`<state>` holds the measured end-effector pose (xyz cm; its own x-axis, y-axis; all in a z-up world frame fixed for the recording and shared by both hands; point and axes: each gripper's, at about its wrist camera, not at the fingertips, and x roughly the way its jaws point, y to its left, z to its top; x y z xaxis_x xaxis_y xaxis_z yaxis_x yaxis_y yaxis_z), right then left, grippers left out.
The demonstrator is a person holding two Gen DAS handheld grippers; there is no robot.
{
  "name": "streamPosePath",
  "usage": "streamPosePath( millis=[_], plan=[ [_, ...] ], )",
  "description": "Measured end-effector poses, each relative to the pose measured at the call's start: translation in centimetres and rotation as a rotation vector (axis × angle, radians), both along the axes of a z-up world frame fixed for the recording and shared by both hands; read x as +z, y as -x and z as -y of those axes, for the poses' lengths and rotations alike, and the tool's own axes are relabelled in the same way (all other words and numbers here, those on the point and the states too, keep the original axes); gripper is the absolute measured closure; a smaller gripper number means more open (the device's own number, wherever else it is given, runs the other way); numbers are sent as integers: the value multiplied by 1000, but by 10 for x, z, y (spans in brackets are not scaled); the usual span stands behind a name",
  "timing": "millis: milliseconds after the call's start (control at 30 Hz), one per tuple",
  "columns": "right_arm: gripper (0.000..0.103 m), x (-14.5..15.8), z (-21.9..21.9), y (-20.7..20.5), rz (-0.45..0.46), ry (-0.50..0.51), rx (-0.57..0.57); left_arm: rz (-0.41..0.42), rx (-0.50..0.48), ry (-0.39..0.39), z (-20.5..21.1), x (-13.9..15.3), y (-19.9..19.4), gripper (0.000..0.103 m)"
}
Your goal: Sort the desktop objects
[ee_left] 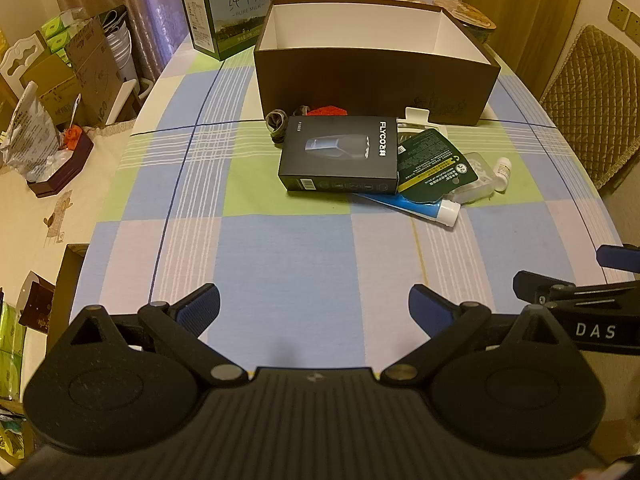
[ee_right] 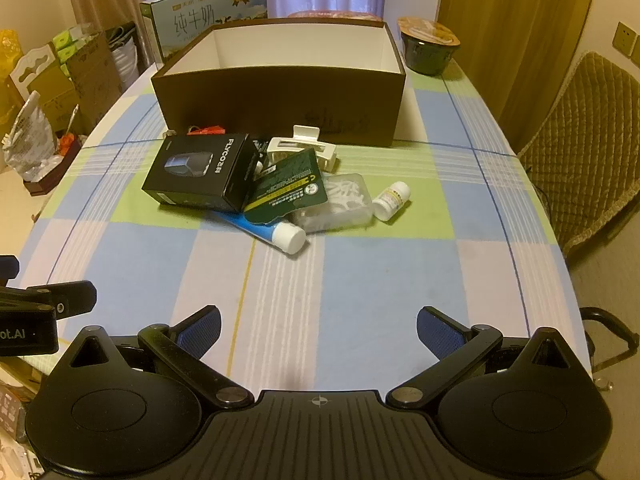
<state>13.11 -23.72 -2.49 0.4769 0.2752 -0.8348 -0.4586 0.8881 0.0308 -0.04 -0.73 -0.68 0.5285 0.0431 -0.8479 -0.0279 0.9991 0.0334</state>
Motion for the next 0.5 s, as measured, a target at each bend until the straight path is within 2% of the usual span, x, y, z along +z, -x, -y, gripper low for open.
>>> streamPosePath(
  millis=[500],
  plan=[
    [2,2,5,-12,2,-11,9,-10,12,-4,5,0,-11,3]
  ],
)
